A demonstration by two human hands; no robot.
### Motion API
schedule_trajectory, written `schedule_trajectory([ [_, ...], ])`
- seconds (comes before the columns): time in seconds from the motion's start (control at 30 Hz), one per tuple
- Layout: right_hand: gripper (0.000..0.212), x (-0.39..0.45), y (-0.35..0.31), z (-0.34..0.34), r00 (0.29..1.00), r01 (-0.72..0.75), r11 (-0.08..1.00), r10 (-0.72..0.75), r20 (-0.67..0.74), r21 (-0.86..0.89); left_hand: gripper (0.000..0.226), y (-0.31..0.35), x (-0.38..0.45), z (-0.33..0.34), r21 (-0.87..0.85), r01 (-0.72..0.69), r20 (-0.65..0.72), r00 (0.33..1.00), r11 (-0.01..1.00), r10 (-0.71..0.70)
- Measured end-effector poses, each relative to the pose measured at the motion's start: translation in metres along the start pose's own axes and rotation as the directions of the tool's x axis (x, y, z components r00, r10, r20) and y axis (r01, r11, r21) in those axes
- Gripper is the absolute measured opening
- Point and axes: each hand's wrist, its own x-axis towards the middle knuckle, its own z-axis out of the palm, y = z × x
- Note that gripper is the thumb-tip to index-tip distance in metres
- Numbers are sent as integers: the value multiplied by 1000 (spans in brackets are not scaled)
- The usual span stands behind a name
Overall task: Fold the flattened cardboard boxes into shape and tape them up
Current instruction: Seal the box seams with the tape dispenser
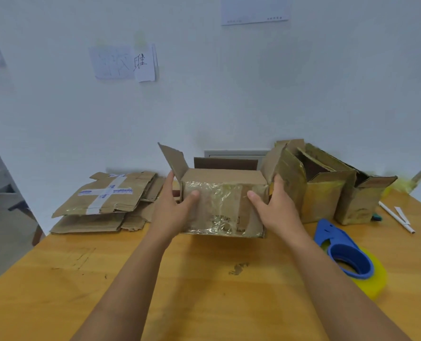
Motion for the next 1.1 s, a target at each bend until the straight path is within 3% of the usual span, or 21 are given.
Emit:
schedule_trajectory([
  [0.1, 87, -6, 6, 5, 999, 41, 999, -41, -28, 5, 70, -3, -1, 12, 86, -42, -80, 996, 995, 49],
  [0.43, 81, -15, 36, -7, 981, 60, 998, -53, -184, 32, 65, -22, -6, 48, 82, -223, -74, 971, 971, 229],
  [0.77, 77, -5, 63, 25, 977, -136, 984, 153, -147, 118, 67, -69, 5, 85, 75, -60, -58, 996, 995, 65],
  [0.9, 76, 2, 71, 26, 972, -156, 957, 193, -135, 244, 63, -74, 13, 89, 52, -67, -47, 996, 996, 70],
  [1.1, 80, 5, 77, 26, 970, -101, 959, 155, -189, 266, 54, -75, 24, 93, 29, -147, -59, 987, 989, 148],
])
